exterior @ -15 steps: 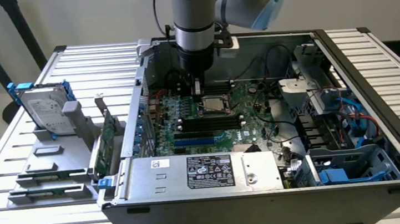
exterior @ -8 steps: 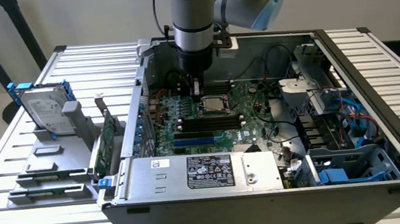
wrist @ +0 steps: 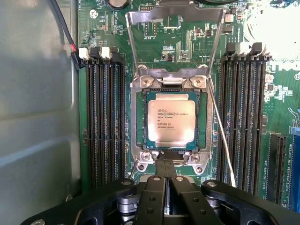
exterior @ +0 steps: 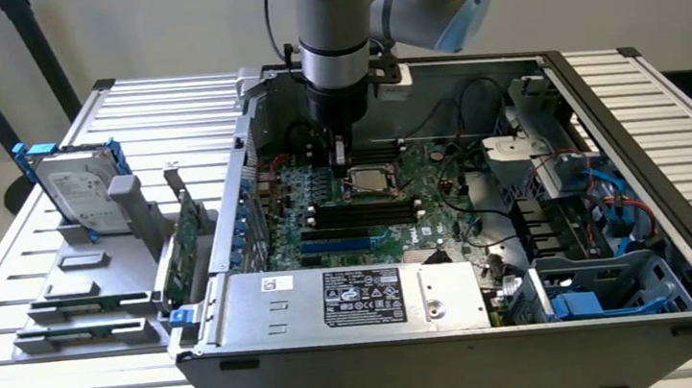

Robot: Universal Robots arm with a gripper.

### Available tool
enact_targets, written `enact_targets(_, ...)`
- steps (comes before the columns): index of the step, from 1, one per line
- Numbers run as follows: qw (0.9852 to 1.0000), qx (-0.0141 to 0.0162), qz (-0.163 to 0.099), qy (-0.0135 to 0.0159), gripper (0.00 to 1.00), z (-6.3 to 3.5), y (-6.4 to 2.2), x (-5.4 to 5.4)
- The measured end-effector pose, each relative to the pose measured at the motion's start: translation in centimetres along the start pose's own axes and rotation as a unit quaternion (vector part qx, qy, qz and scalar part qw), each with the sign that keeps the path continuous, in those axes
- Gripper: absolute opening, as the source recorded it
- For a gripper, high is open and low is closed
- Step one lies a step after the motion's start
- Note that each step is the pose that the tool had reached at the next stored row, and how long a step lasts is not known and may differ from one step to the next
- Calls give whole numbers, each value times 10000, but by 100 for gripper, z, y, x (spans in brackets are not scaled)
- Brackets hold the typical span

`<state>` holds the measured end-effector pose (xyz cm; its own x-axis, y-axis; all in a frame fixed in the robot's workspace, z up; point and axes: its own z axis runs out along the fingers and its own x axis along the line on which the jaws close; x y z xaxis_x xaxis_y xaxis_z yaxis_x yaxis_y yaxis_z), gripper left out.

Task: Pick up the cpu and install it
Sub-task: 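Close the cpu cover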

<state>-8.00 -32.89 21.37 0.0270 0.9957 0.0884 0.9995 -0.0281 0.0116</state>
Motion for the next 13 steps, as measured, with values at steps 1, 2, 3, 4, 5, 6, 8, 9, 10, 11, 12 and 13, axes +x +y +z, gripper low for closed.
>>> enact_targets(1,10000,0,0,0,11,0,0,0)
enact_targets(2,10000,0,0,0,11,0,0,0)
enact_targets(3,10000,0,0,0,11,0,7,-2)
enact_targets(4,10000,1,1,0,11,-1,26,-7)
enact_targets(5,10000,2,0,-1,11,-2,53,-15)
enact_targets(6,10000,2,1,-2,11,-5,86,-23)
enact_targets(8,10000,2,0,1,11,-16,163,-41)
enact_targets(9,10000,2,0,2,11,-27,206,-51)
enact_targets(10,10000,3,0,2,11,-43,252,-59)
enact_targets(11,10000,4,0,1,11,-64,300,-67)
enact_targets(12,10000,5,1,1,11,-86,346,-74)
enact_targets(13,10000,6,1,2,11,-111,391,-81)
